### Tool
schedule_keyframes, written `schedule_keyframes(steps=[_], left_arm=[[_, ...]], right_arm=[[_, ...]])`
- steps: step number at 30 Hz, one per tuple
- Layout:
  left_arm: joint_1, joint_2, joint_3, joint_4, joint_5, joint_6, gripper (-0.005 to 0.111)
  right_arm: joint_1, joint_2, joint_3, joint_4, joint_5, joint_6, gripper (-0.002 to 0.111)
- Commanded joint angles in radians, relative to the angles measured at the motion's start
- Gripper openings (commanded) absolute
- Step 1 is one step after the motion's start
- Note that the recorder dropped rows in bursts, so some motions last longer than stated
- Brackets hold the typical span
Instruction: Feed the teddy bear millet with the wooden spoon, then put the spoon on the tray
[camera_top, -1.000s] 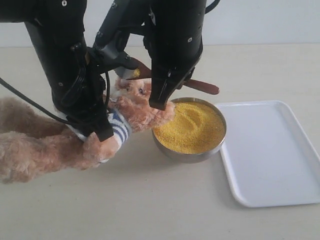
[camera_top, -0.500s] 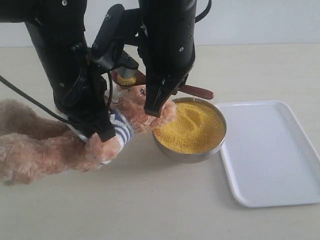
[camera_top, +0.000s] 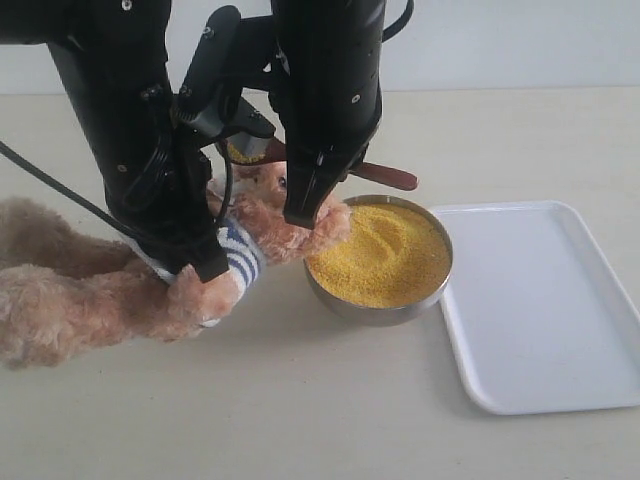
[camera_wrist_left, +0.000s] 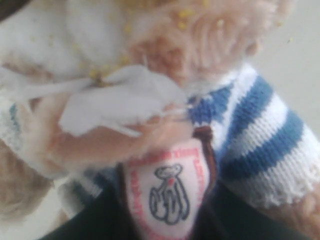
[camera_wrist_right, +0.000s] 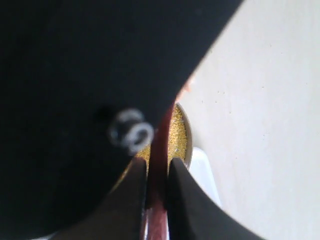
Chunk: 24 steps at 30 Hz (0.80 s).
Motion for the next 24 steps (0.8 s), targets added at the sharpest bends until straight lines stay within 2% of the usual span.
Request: schedule_keyframes(steps=[1,24], left_arm=[[-0.001,-0.008,0.003,-0.012,-0.009,0.007,0.004],[-0.001,-0.008,0.003,-0.012,-0.009,0.011,0.004]], right_arm=[[0.013,-0.002,-0.002,-0.02,-0.009,0.006,0.0],[0.029,-0.002,-0.002,-0.039,-0.023,0.017,0.0]])
